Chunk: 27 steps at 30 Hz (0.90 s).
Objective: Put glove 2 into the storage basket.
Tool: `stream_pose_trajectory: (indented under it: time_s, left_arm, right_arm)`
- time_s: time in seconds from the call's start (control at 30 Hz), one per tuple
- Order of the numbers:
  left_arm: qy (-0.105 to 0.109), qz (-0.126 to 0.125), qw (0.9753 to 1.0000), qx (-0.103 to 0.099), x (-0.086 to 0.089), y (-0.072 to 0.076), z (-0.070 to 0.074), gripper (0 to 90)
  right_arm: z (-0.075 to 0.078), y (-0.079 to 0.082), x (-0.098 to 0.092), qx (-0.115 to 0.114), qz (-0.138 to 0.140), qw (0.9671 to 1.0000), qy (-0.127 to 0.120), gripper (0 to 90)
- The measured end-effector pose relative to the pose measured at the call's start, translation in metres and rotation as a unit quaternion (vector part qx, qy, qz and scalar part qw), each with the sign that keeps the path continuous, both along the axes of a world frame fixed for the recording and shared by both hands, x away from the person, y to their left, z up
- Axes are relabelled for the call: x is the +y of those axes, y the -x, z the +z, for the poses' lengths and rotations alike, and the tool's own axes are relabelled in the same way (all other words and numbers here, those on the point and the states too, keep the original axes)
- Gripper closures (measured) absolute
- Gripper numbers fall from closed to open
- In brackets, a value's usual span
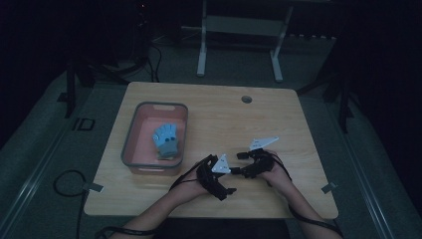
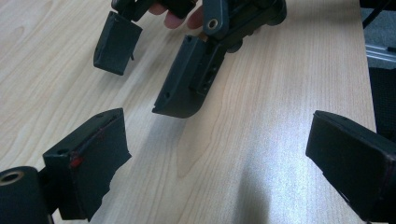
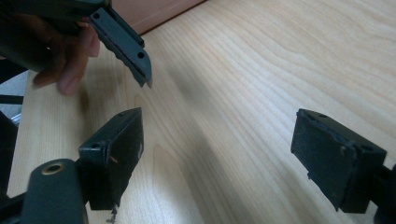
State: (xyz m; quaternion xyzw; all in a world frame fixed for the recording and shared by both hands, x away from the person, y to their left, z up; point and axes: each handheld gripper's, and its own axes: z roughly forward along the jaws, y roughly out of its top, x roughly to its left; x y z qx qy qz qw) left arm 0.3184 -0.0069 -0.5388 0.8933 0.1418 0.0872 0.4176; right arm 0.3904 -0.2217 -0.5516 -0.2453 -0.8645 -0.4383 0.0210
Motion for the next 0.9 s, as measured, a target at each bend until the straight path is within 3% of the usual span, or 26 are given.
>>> stream_pose_trajectory:
  time_s: [0.57,0.9]
  left_arm:
    - [-0.005,-0.005,0.9999,0.009,-0.005,0.002,-0.013,5.8]
    - [0.008,0.003,0.9999,0.011,-0.001,0.002,-0.017,5.8]
  right_arm:
    - [-0.007,0.007,-0.010,-0.005,-0.012,0.9999,-0.002,17.0]
    - [-0.007,0.010,-0.012,-0.014,-0.017,0.9998,0.003,16.8]
